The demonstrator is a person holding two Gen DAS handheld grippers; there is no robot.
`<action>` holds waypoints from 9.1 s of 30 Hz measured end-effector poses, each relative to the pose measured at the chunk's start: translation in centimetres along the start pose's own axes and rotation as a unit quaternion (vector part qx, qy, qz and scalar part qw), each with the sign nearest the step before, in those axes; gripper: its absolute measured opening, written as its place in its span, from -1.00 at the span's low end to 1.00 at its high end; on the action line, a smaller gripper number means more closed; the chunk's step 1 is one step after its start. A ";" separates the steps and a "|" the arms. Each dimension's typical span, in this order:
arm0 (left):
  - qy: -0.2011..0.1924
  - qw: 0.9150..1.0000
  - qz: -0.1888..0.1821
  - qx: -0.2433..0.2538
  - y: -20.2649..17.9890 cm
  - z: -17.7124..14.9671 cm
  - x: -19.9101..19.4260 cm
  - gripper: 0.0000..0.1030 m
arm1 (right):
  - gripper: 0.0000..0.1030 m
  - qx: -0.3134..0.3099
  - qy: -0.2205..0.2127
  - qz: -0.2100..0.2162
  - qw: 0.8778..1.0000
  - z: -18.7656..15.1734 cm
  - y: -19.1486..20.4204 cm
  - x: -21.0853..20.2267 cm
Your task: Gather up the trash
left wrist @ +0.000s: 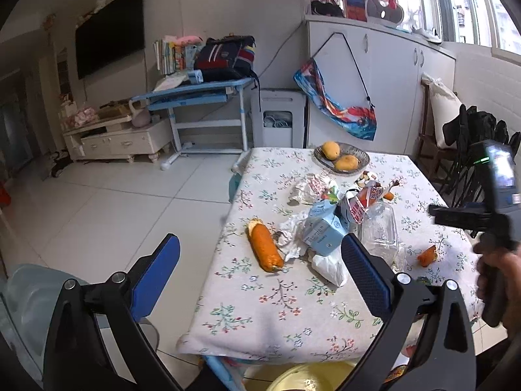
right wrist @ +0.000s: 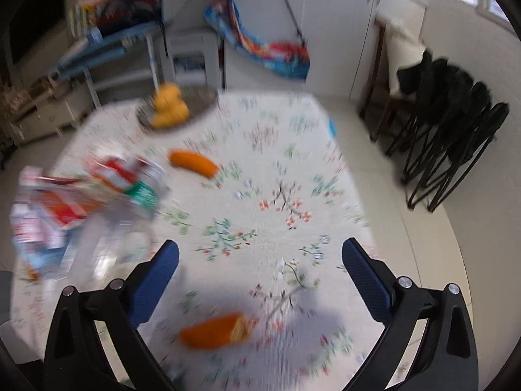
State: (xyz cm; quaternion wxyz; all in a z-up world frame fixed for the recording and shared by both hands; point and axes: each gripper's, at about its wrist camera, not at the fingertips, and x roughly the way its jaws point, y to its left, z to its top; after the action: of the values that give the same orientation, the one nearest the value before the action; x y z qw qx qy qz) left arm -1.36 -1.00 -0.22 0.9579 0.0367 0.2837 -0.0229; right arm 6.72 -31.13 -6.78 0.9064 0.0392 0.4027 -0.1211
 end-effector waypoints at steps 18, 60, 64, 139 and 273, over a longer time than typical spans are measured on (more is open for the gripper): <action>-0.018 1.000 0.007 0.006 3.3 -3.6 -7.1 0.86 | 0.87 -0.063 -0.199 0.088 0.974 -9.2 3.3 -15.7; -0.033 0.999 -0.005 0.016 2.3 -3.7 -7.4 0.86 | 0.87 -0.084 -0.196 0.095 0.972 -10.8 3.7 -15.6; -0.031 0.999 -0.005 0.020 2.1 -3.7 -7.3 0.86 | 0.87 -0.082 -0.193 0.099 0.973 -10.7 3.6 -15.6; 0.155 0.987 -0.024 -0.022 3.9 -4.9 7.2 0.86 | -0.25 -0.038 0.029 0.242 0.969 -10.4 5.8 -5.1; 0.147 0.971 -0.134 0.134 -5.9 -15.0 -4.6 -0.04 | 0.42 0.005 -0.050 0.260 0.964 -12.8 4.4 -10.0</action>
State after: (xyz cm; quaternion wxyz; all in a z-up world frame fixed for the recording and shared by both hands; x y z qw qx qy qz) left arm -13.68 -5.55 -10.59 0.8801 0.1289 0.4186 -0.1832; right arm -7.89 -22.80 -8.13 0.9253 0.1414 0.3326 0.1147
